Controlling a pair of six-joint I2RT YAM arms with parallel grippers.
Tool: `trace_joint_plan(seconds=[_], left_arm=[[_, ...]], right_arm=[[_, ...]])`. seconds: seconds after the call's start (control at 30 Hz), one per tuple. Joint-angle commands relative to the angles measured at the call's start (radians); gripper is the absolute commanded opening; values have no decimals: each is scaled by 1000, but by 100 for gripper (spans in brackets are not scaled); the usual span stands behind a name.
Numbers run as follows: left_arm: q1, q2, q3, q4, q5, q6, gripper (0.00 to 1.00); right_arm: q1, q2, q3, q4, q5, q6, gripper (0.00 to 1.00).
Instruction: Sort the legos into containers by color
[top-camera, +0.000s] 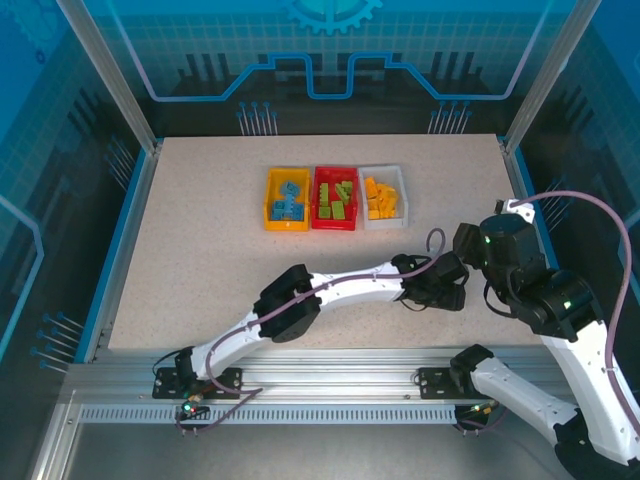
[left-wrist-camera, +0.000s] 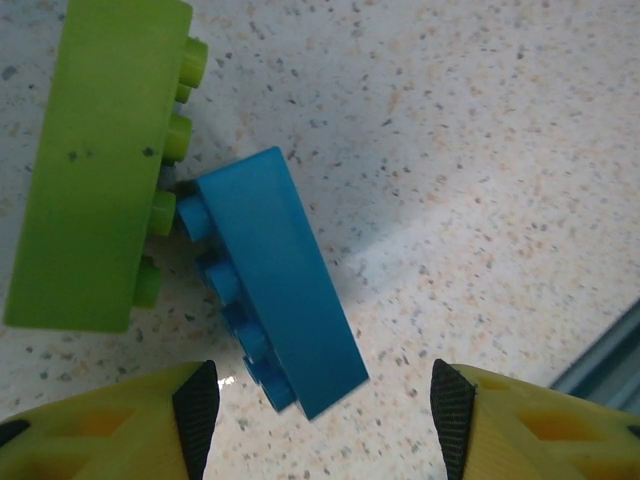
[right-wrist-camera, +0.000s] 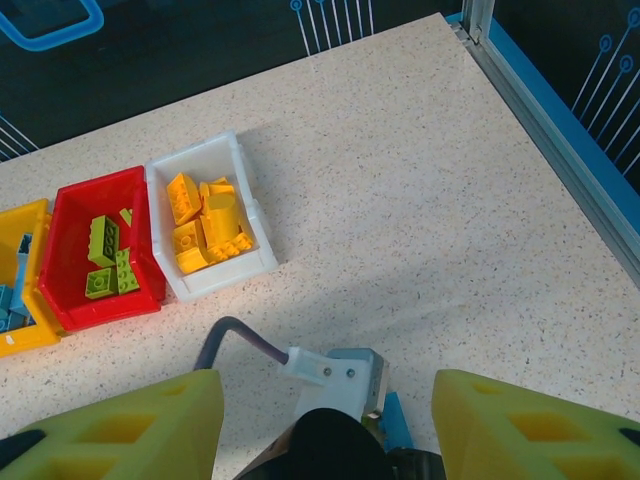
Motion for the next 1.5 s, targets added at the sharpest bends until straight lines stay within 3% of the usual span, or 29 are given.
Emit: trace_joint_plan(seconds=[0.0, 0.27, 0.47, 0.63, 0.87, 1.1, 1.27, 1.37, 1.47], left_arm=[[-10, 54, 80, -103, -62, -10, 61], [-11, 121, 159, -129, -129, 17, 48], [-11, 81, 101, -123, -147, 47, 30], [-11, -39, -62, -51, -155, 77, 20], [-13, -324, -395, 121, -105, 117, 16], [3, -559, -586, 105, -98, 102, 13], [109, -684, -662, -14, -124, 89, 12], [230, -756, -707, -71, -144, 118, 12], [374, -788, -714, -137, -170, 177, 13]], right_arm=[[-12, -14, -12, -10, 11, 12, 59], [-14, -32, -36, -5, 5, 24, 60], [-15, -35, -54, 3, -4, 29, 60], [-18, -33, -64, 13, -8, 26, 60], [-28, -26, -72, 45, -19, 5, 61], [-41, -1, -86, 109, -84, -41, 61], [-44, 46, -123, 233, -301, -130, 60], [-43, 77, -156, 328, -468, -164, 60], [-28, 144, -166, 378, -557, -159, 60]])
